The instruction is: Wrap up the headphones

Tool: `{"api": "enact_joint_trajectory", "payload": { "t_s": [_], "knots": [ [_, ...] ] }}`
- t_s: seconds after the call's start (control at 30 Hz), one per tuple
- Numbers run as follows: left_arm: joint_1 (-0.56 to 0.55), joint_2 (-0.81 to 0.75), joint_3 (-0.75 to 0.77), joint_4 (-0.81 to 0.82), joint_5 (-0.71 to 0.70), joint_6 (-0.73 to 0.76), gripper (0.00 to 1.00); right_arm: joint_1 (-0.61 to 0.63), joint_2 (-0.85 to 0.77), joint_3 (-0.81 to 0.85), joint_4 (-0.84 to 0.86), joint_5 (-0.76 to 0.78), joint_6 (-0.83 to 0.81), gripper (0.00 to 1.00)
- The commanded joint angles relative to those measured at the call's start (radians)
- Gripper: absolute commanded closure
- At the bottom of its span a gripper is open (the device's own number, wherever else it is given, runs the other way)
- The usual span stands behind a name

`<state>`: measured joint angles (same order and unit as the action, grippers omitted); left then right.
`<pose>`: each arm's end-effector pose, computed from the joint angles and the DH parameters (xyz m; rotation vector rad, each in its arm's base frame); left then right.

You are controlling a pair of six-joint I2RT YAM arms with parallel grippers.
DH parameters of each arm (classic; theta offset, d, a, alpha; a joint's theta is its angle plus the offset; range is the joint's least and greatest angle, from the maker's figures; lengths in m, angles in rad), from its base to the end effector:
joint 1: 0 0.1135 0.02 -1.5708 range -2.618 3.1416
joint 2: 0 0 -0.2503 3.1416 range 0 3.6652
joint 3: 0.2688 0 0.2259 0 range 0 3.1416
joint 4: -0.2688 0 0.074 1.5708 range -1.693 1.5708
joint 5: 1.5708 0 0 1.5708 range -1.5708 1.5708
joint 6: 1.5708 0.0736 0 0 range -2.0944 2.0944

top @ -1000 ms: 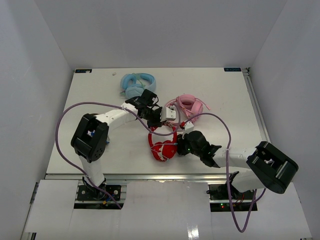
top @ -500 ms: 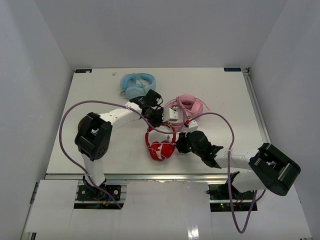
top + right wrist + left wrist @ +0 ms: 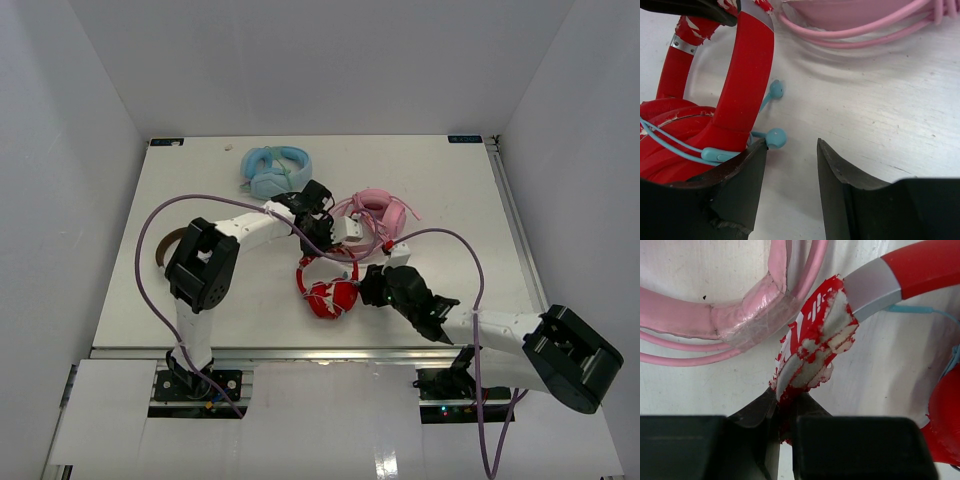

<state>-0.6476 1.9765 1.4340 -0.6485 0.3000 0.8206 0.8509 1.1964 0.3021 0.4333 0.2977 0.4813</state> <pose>0.2977 -0.2525 0.1484 1.8783 1.9638 -0.3639 0.1751 0.1669 0.1500 -0.1888 2.0440 0.5419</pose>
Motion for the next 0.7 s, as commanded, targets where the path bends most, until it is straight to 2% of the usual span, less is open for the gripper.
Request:
{"api": "enact_joint_trajectory", "payload": {
  "t_s": [0.0, 0.23, 0.33, 0.43, 0.67],
  "knots": [
    [0.005, 0.024, 0.04, -0.068, -0.056, 0.009, 0.75, -0.012, -0.055, -0.021, -0.02, 0.123, 0.004, 0.49],
    [-0.002, 0.053, 0.071, -0.073, -0.049, -0.007, 0.64, -0.015, -0.009, -0.004, -0.021, 0.185, 0.015, 0.46],
    [-0.005, 0.051, 0.071, -0.072, -0.045, -0.012, 0.41, -0.017, 0.044, 0.009, -0.02, 0.204, 0.022, 0.46],
    [-0.004, 0.041, 0.075, -0.062, -0.034, -0.018, 0.02, -0.018, 0.078, 0.017, -0.017, 0.2, 0.026, 0.46],
    [-0.003, -0.018, 0.121, 0.021, -0.046, -0.123, 0.02, -0.019, 0.036, 0.004, -0.01, 0.176, 0.013, 0.47]
  ]
}}
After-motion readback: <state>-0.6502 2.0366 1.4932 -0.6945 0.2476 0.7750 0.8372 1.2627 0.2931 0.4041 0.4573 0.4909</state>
